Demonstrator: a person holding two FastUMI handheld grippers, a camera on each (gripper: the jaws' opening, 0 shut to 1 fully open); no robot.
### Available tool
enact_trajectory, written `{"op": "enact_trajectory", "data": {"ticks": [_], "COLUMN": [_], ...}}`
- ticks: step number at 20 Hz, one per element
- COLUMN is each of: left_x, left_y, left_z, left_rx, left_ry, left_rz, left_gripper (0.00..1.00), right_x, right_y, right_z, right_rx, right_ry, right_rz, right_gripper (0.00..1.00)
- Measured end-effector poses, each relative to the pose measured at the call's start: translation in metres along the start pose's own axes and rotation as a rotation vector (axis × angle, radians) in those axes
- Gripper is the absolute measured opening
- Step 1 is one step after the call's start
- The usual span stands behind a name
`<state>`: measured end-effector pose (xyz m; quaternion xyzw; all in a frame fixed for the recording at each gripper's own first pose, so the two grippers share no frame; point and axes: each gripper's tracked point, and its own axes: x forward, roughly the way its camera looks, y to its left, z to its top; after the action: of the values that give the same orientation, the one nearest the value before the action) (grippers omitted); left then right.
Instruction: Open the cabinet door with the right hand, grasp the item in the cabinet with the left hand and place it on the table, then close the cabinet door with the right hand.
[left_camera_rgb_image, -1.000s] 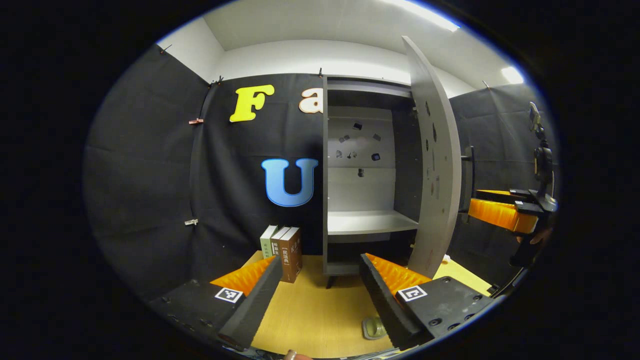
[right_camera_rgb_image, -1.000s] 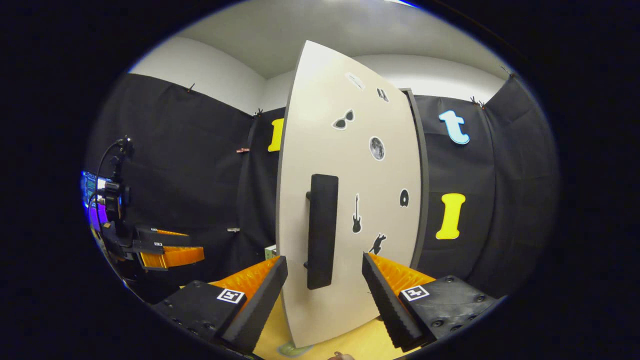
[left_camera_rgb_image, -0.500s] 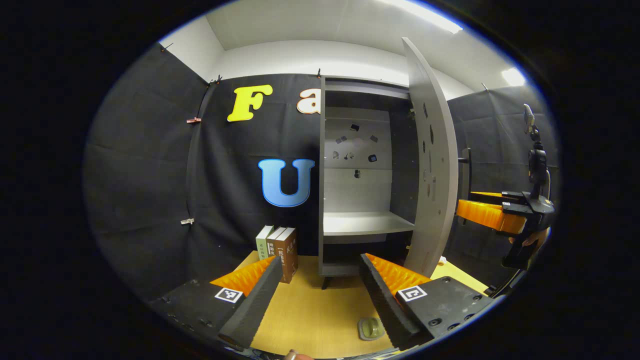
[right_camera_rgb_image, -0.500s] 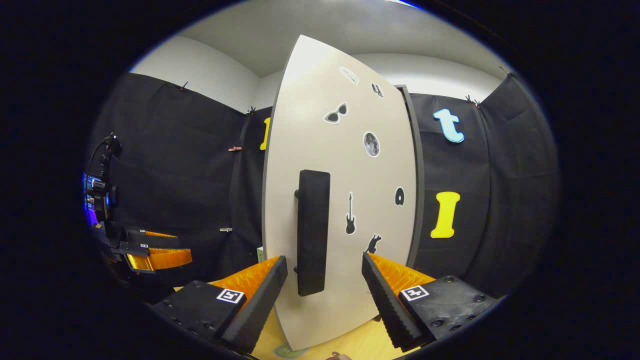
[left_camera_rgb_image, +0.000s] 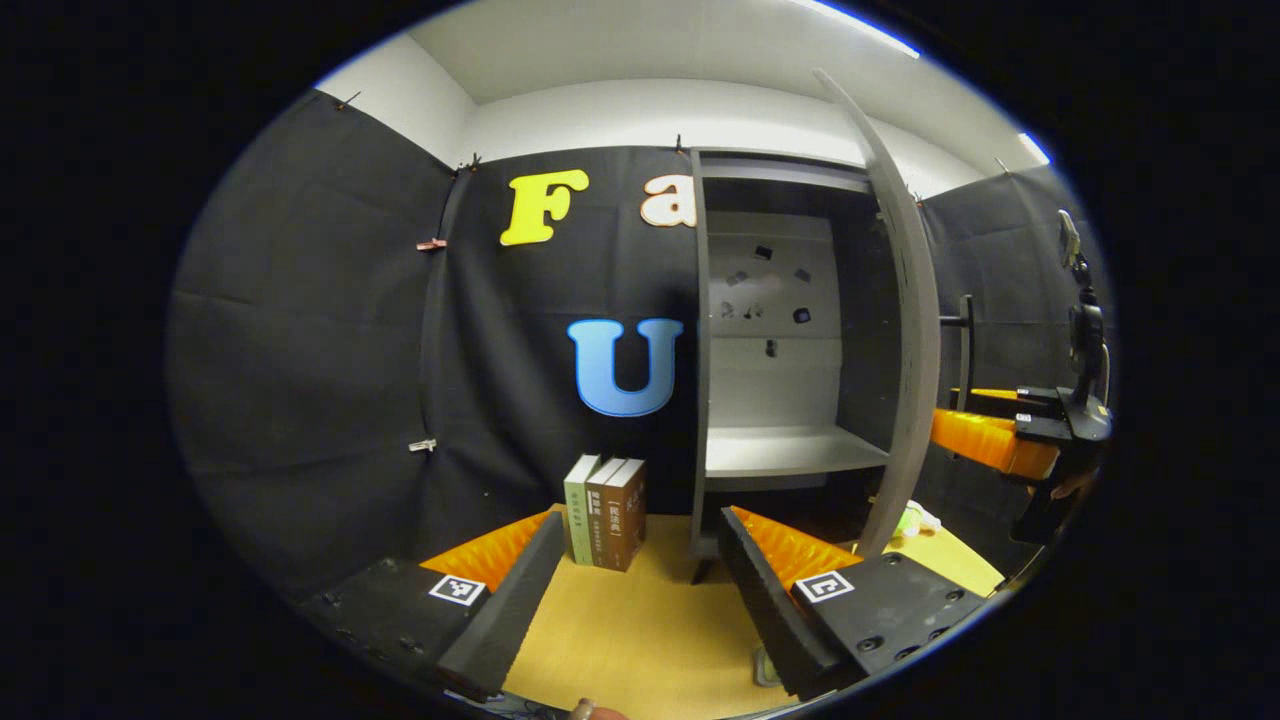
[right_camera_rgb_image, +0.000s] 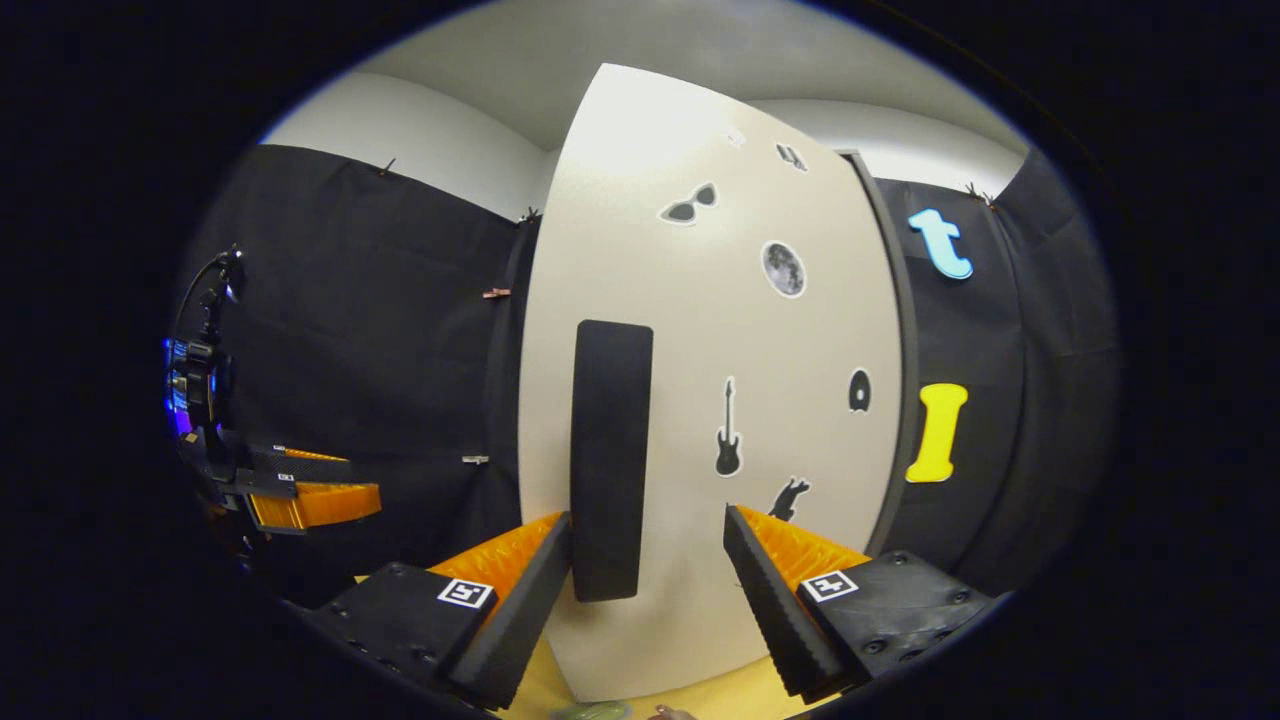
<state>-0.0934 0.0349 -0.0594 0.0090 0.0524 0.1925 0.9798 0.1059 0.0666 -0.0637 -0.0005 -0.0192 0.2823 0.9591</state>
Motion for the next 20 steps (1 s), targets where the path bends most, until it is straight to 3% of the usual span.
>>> {"op": "enact_trajectory", "data": {"ticks": [2, 4, 6, 11, 16, 20], "left_x": [0.006, 0.016, 0.025, 0.044, 0.055, 0.052], "left_y": [-0.004, -0.014, -0.031, -0.083, -0.127, -0.137], "left_z": [0.007, 0.010, 0.014, 0.022, 0.021, 0.020], "left_rx": [0.006, 0.012, 0.004, -0.025, -0.053, -0.036], "left_ry": [-0.011, -0.018, -0.029, -0.068, -0.078, -0.088], "left_rz": [0.002, -0.017, -0.056, -0.187, -0.315, -0.337], "left_gripper": [0.97, 0.97, 0.97, 0.97, 0.97, 0.97], "right_x": [0.003, -0.005, -0.017, -0.052, -0.091, -0.110], "right_y": [0.012, 0.005, -0.026, -0.108, -0.130, -0.139], "right_z": [0.008, 0.013, 0.010, 0.009, 0.024, 0.013], "right_rx": [0.007, -0.007, -0.031, -0.031, 0.034, 0.012], "right_ry": [-0.019, -0.042, -0.042, -0.047, -0.103, -0.069], "right_rz": [0.060, 0.070, -0.018, -0.340, -0.473, -0.530], "right_gripper": [0.98, 0.98, 0.97, 0.98, 0.97, 0.97]}}
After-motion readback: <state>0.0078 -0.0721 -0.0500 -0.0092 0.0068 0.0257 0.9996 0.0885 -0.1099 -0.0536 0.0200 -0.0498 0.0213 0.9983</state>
